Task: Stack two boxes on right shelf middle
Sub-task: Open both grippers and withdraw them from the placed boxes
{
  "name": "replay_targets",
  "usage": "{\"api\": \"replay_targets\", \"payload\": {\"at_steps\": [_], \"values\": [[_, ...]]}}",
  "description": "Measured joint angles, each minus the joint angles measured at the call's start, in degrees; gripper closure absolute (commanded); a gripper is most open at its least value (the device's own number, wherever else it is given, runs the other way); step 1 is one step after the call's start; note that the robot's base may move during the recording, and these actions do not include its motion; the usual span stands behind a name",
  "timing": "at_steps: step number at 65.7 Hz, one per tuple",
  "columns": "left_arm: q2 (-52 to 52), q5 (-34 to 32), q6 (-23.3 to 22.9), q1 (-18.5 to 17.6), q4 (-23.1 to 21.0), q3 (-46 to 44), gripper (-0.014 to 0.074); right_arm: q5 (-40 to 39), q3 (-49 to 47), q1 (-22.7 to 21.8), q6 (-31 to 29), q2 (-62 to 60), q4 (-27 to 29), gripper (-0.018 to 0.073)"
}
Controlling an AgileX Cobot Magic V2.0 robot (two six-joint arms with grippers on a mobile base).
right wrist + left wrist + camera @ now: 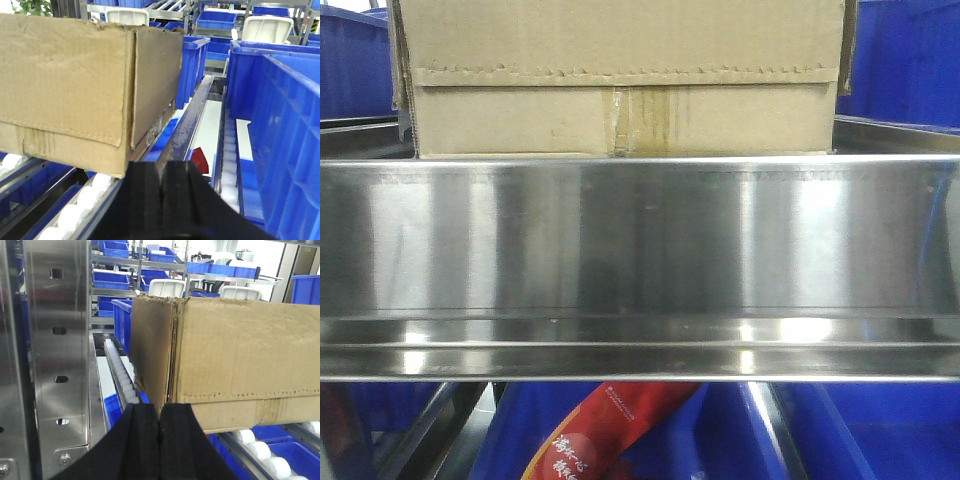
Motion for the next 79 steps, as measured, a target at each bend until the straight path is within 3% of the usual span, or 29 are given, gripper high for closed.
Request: {"api": "replay_targets", "payload": {"at_steps": [39,43,49,56,65,79], "values": [[-0.39,-1.23,0.13,0.38,0.00,0.98,0.0707,-0.10,0.10,0.00,-0.10,0.00,0.00,0.0713],[-1.21,-1.40,2.38,1.88,-1.03,2.10,0.0707,-0.10,0.10,0.00,-0.10,0.00,0.00,0.0713],[-3.24,-1.49,9.02,5.58,-6.14,4.18,0.0707,-0.10,0.10,0.00,-0.10,0.00,0.00,0.0713],[-6.69,-2.03,12.12,10.25,-9.32,7.44,0.0707,-0.10,0.10,0.00,-0.10,0.00,0.00,0.0713],[-11.97,-3.57,12.71,14.27,-10.14,12.78,0.0707,-0.10,0.10,0.00,-0.10,0.00,0.00,0.0713],[-12.68,-10.22,12.96,14.92,-10.51,21.74,0.0707,-0.24,0.10,0.00,-0.10,0.00,0.00,0.0713]]}}
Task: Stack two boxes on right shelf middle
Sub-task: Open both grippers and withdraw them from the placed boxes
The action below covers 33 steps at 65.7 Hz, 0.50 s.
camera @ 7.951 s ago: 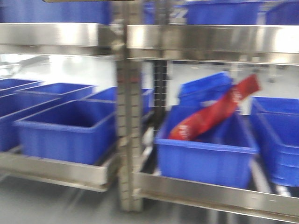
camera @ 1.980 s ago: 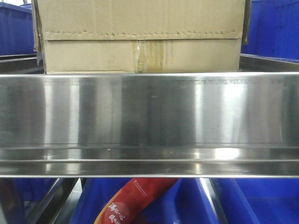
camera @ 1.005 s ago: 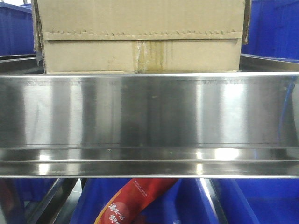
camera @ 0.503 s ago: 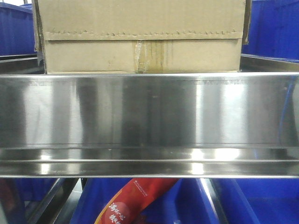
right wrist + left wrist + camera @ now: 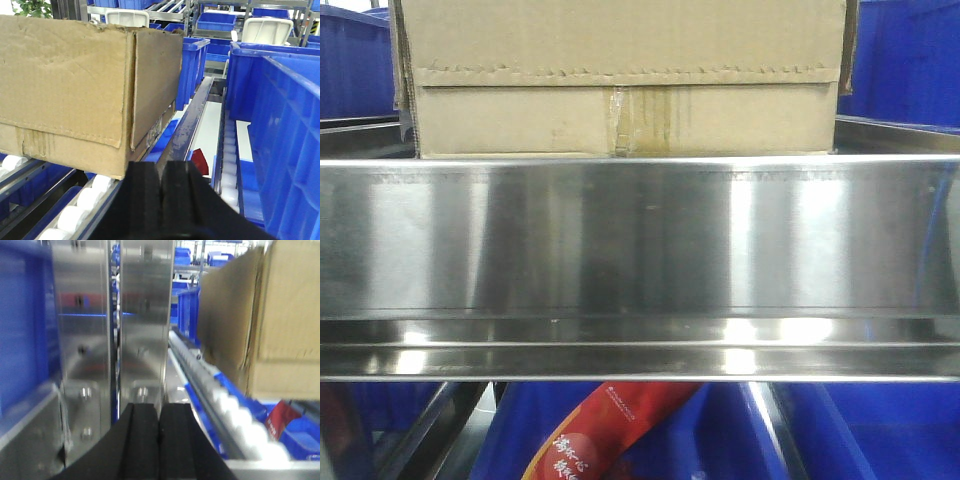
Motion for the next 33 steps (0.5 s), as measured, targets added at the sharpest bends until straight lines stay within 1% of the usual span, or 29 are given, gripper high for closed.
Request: {"api": "replay_targets", "payload": {"at_steps": [5,14,33], "values": [[0.00,-2.56,0.10,0.00,0.00,1.68,0.0707,0.00,0.00,0.00,0.00,0.00,0.00,0.0713],[-0.08,-5.01,0.10,0.00,0.00,2.04,0.0707,0.00,0.00,0.00,0.00,0.00,0.00,0.0713],[-0.08,-5.58,0.10,0.00,0.00,2.04,0.0707,0.00,0.00,0.00,0.00,0.00,0.00,0.0713]]}}
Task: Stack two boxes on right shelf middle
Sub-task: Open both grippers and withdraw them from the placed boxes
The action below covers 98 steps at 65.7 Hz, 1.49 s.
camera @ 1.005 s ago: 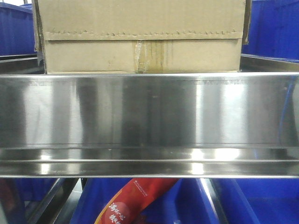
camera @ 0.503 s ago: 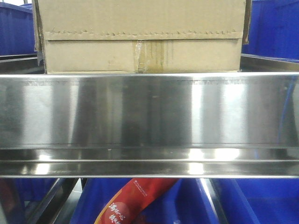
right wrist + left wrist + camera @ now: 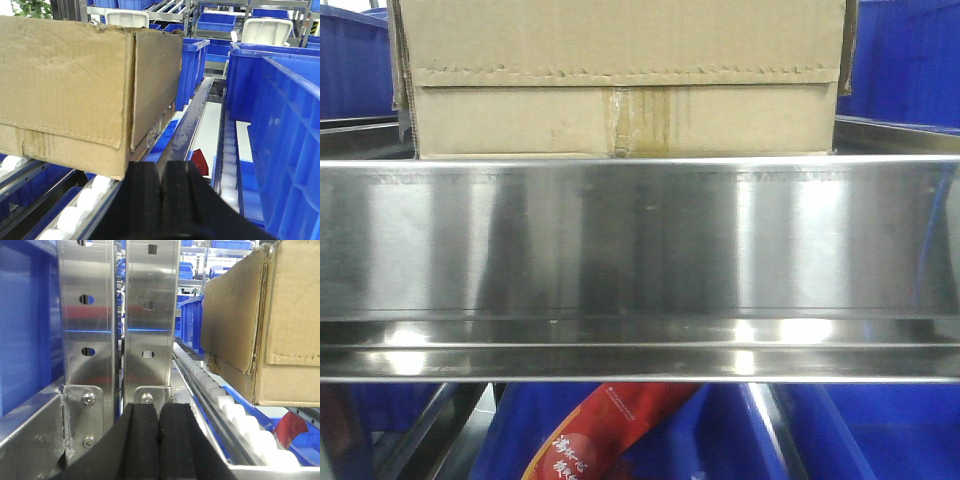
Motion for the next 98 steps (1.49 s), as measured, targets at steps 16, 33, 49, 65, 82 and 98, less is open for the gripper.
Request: {"api": "replay_targets", "payload": {"at_steps": [16,33,49,65,82,98], "values": [[0.00,-0.11,0.00,0.00,0.00,0.00,0.0707,0.00,0.00,0.00,0.00,0.00,0.00,0.0713],[0.00,-0.11,0.00,0.00,0.00,0.00,0.0707,0.00,0.00,0.00,0.00,0.00,-0.04,0.0713],[0.00,-0.11,0.00,0.00,0.00,0.00,0.0707,-1.95,5.29,-5.89,0.00,-4.75,-0.14,0.0713],[0.00,-0.11,0.00,0.00,0.00,0.00,0.0707,-5.67,15.41,-13.10,0.00,-15.31,-0.29,0.0713],[0.00,-0.11,0.00,0.00,0.00,0.00,0.0707,-12.76,24.42,-13.88,0.24,-18.75,-0.29,0.0713],[0.00,-0.11,0.00,0.00,0.00,0.00,0.0707,-12.41,24.67,-13.87,0.24,-18.96,-0.29,0.0713]]}}
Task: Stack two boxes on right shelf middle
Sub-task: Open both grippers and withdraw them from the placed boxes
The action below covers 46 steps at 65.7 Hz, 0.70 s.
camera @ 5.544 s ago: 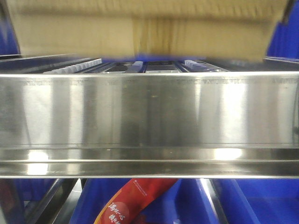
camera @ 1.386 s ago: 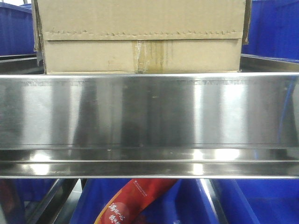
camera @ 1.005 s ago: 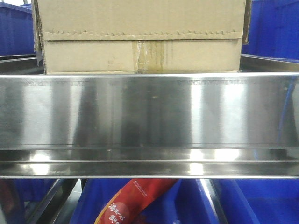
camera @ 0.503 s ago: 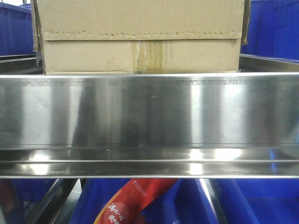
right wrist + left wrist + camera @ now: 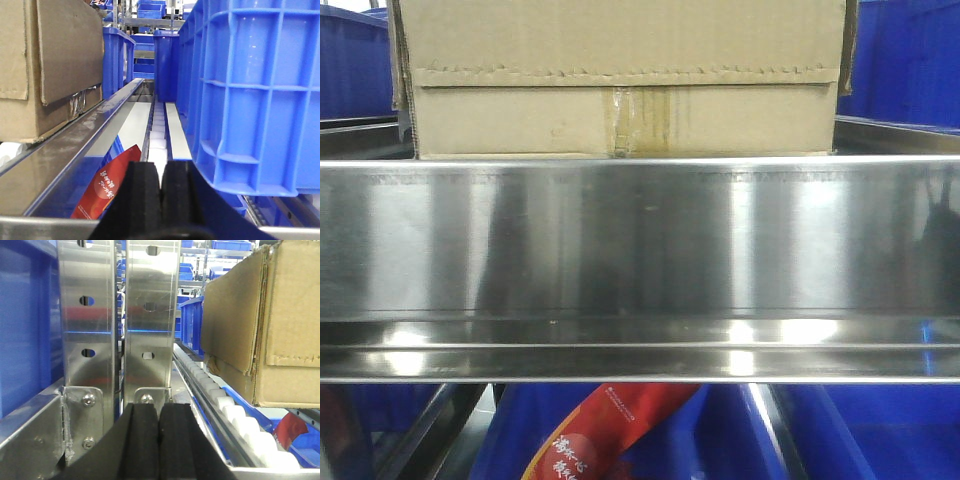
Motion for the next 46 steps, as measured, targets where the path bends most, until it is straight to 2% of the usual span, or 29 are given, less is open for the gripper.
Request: {"api": "replay_targets", "payload": {"at_steps": [46], "values": [[0.00,0.00,0.00,0.00,0.00,0.00,0.0707,0.00,0.00,0.00,0.19,0.00,0.00,0.0713]]}}
